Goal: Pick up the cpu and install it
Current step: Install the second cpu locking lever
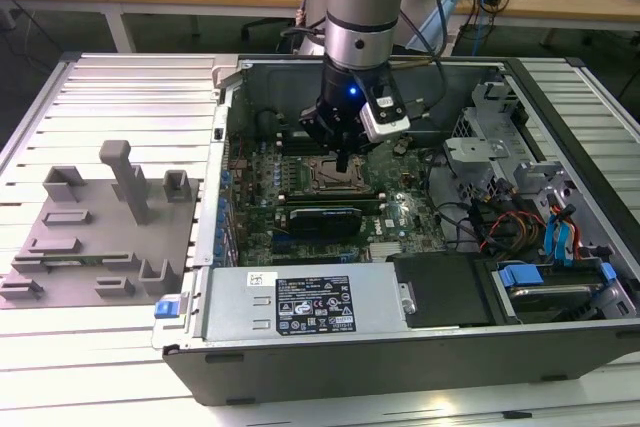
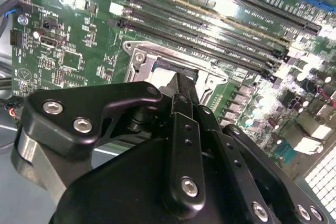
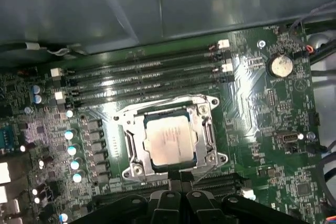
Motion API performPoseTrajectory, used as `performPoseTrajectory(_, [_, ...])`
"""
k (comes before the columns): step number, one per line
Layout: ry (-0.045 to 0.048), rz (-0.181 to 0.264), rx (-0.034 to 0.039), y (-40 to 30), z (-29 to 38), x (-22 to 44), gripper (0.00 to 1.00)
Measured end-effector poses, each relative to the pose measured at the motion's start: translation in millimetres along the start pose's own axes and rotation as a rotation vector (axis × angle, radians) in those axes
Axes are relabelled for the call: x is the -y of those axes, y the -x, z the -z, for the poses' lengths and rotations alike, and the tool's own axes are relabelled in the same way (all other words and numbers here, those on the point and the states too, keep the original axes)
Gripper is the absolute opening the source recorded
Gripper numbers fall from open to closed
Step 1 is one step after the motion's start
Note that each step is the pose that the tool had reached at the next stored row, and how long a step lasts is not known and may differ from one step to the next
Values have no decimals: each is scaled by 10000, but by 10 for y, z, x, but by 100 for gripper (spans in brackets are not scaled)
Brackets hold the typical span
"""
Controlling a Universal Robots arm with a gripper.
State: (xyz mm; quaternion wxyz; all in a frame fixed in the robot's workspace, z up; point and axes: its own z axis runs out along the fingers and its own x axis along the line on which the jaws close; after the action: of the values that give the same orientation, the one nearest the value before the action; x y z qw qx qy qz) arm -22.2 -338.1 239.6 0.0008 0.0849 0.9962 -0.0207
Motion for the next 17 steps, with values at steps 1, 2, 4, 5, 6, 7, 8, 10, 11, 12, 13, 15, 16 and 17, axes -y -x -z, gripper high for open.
performPoseTrajectory(1, [1,34,1,26,-6,152,11])
performPoseTrajectory(2, [4,629,25,30,-13,178,11])
performPoseTrajectory(4, [4,713,29,-6,-18,184,11])
performPoseTrajectory(5, [4,731,29,-25,-21,188,11])
performPoseTrajectory(6, [3,747,30,-47,-23,191,11])
performPoseTrajectory(7, [3,765,30,-69,-27,195,11])
performPoseTrajectory(8, [3,783,31,-89,-31,198,11])
performPoseTrajectory(10, [6,826,34,-122,-46,203,11])
performPoseTrajectory(11, [5,846,35,-137,-56,205,11])
performPoseTrajectory(12, [5,865,35,-152,-68,207,11])
performPoseTrajectory(13, [5,894,36,-172,-88,210,11])
performPoseTrajectory(15, [3,925,37,-194,-109,213,11])
performPoseTrajectory(16, [3,926,37,-194,-109,213,11])
performPoseTrajectory(17, [4,926,38,-194,-110,213,11])
